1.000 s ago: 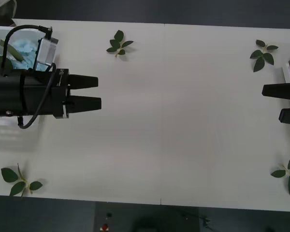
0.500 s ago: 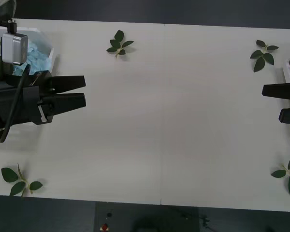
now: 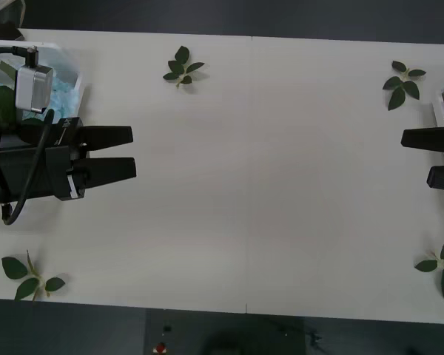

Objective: Put the red flowers into the right box and the blue flowers into the left box

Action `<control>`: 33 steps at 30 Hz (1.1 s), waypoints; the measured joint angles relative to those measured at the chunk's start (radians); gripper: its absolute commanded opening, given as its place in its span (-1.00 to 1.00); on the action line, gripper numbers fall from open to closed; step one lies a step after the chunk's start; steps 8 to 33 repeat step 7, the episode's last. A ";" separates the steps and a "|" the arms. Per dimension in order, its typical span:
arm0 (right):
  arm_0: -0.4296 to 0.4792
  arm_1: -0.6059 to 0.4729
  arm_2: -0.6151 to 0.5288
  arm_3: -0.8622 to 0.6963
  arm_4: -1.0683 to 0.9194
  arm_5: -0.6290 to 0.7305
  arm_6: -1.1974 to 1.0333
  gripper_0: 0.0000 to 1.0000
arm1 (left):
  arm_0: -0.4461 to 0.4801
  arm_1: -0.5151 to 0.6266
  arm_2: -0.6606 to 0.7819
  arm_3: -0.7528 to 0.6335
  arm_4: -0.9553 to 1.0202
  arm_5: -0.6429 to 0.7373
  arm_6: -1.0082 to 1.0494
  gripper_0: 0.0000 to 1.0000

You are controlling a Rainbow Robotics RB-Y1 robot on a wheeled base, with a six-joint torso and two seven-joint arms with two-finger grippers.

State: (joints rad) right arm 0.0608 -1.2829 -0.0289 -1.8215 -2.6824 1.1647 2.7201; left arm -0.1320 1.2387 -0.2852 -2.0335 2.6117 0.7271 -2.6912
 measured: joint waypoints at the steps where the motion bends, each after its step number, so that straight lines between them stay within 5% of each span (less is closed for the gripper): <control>1: 0.000 0.000 0.000 0.000 0.000 0.000 0.000 1.00 | 0.000 0.000 0.000 0.000 0.000 0.000 0.000 0.95; 33: 0.000 0.000 0.000 0.000 0.000 0.000 0.000 1.00 | 0.000 0.000 0.000 0.000 0.000 0.000 0.000 0.95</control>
